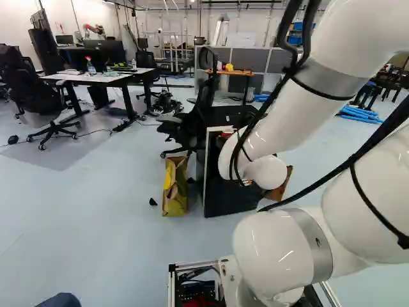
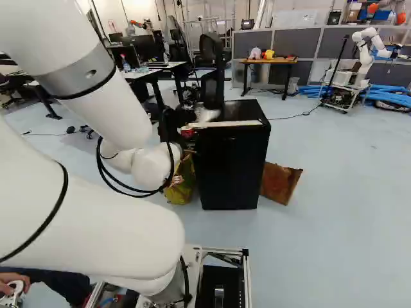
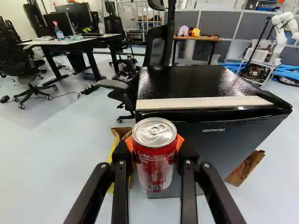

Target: Grab a drink from the fridge

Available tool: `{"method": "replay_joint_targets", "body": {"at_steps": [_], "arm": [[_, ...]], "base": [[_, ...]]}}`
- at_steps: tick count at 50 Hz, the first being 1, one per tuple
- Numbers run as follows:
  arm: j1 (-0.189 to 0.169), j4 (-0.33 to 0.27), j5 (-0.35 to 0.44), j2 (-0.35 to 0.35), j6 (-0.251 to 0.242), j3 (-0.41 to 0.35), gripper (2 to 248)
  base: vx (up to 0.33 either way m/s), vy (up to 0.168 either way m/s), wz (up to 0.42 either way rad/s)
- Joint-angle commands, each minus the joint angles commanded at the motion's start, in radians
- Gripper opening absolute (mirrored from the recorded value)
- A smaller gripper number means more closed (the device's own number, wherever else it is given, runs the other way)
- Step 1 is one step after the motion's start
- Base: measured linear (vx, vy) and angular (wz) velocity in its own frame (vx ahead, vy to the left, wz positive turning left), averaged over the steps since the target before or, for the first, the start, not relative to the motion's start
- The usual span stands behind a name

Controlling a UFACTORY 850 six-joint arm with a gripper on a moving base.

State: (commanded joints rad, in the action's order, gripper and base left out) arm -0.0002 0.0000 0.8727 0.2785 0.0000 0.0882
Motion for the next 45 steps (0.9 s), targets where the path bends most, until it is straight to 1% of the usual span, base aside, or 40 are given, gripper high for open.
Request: {"method": "replay_joint_targets", "body": {"at_steps": [45], "arm": [[0.000, 0.000, 0.000, 0.001, 0.000, -0.001, 100]], "base": [[0.000, 0.000, 0.000]]}}
